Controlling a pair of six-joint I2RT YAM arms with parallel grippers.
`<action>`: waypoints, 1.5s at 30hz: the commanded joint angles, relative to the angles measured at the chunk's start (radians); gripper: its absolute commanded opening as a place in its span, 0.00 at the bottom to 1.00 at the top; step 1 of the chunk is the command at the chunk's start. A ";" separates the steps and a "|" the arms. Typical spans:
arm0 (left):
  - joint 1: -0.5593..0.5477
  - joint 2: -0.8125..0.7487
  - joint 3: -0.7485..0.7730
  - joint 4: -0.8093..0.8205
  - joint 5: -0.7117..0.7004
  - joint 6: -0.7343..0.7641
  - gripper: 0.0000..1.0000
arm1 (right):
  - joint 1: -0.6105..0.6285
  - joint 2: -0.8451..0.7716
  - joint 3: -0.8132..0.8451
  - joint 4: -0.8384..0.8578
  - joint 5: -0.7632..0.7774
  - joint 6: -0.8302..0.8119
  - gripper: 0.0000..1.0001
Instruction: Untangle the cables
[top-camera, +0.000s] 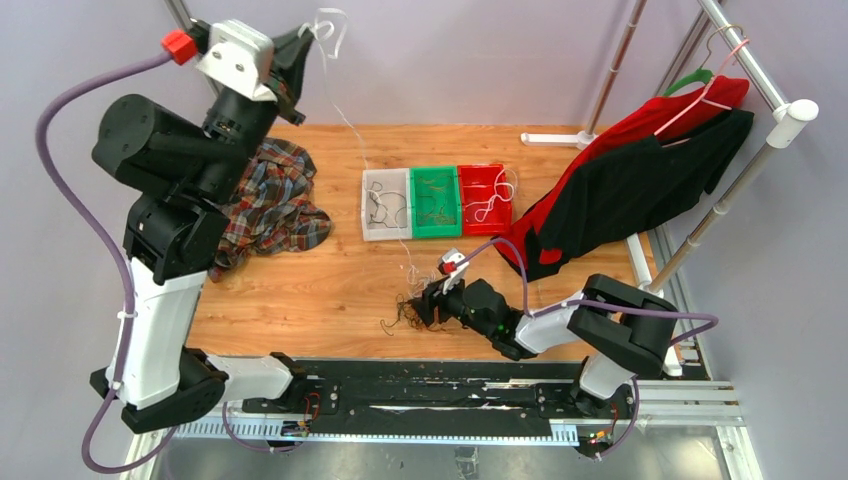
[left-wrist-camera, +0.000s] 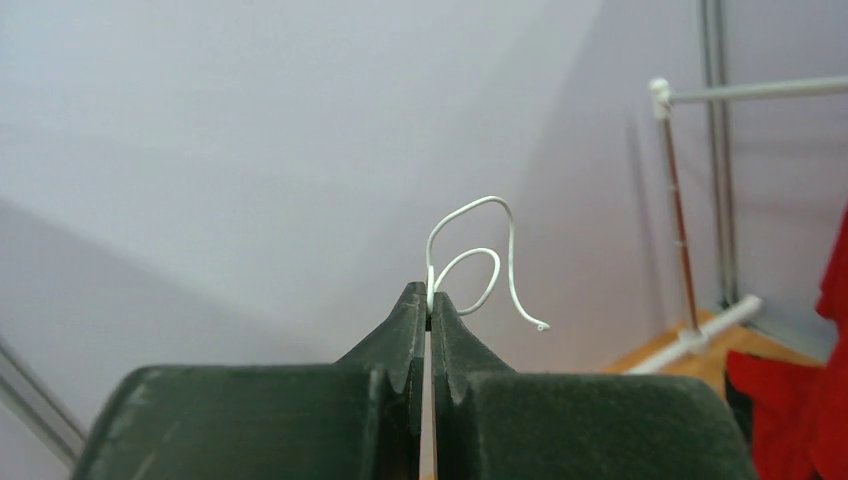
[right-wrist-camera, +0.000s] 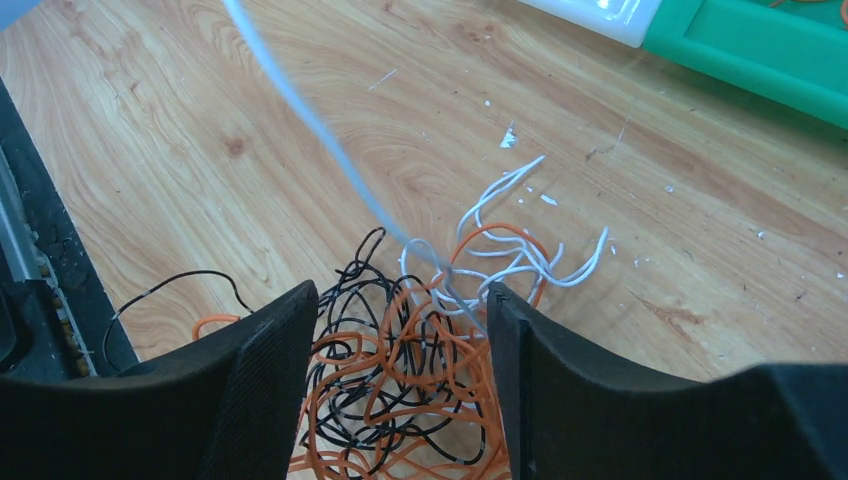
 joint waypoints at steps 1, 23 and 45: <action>0.005 0.020 0.098 0.235 -0.094 0.089 0.00 | 0.022 0.025 -0.031 0.080 0.047 0.028 0.63; 0.005 0.061 0.244 0.440 -0.093 0.198 0.00 | 0.027 -0.104 0.024 -0.059 0.020 -0.060 0.63; 0.005 0.139 0.414 0.495 0.018 0.394 0.00 | 0.067 0.181 0.354 -0.174 -0.085 -0.195 0.62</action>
